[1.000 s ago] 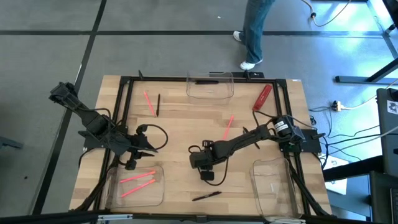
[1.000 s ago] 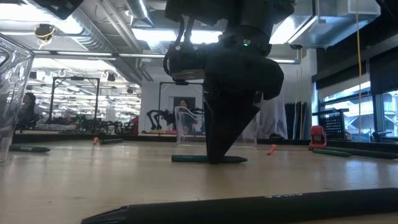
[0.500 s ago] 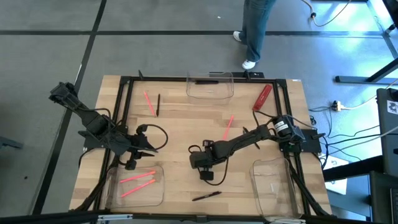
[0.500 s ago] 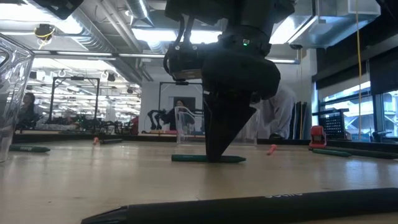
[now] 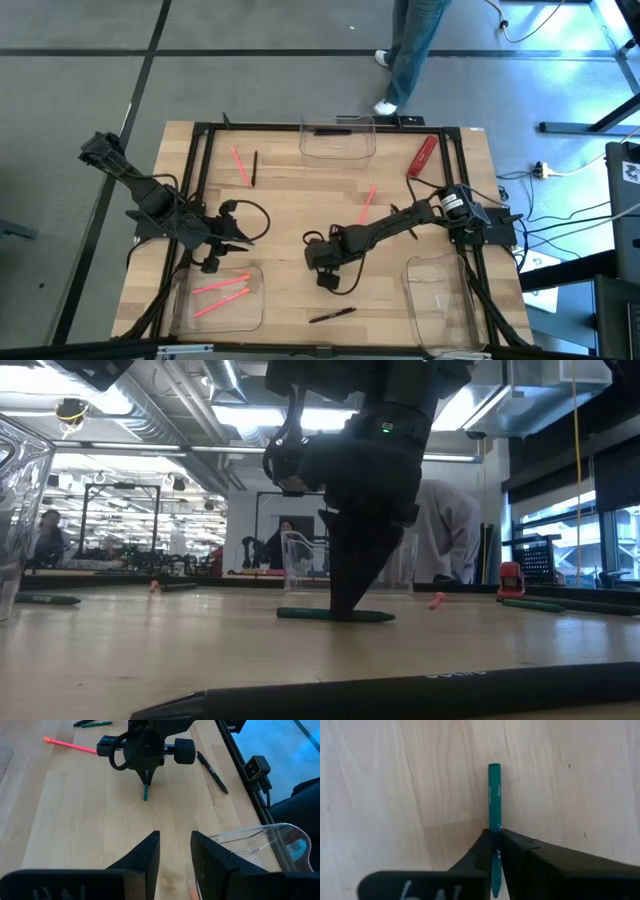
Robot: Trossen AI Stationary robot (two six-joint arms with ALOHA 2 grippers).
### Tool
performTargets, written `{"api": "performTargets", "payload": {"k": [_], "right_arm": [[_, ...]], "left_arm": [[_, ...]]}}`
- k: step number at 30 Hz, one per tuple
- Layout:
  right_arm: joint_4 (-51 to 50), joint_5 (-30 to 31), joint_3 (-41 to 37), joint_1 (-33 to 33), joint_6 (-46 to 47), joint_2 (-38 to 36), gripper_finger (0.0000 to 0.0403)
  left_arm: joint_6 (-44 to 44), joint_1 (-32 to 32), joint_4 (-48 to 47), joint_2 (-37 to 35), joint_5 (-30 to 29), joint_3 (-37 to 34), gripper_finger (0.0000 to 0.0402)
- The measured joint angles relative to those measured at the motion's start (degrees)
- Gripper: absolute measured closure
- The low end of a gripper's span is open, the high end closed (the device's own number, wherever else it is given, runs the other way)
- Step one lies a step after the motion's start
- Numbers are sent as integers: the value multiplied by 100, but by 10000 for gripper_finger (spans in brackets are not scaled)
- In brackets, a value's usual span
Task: Sort crayons/erasers/pens/pencils in bins
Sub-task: Put the green crayon into the bottom right transparent bin
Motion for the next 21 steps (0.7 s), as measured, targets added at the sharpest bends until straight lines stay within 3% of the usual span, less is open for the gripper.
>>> {"api": "performTargets", "payload": {"k": [21], "right_arm": [[-388,-58,-13,-3,392,-805,378]], "left_arm": [[7,0,-1,0,2,-2,300]]}}
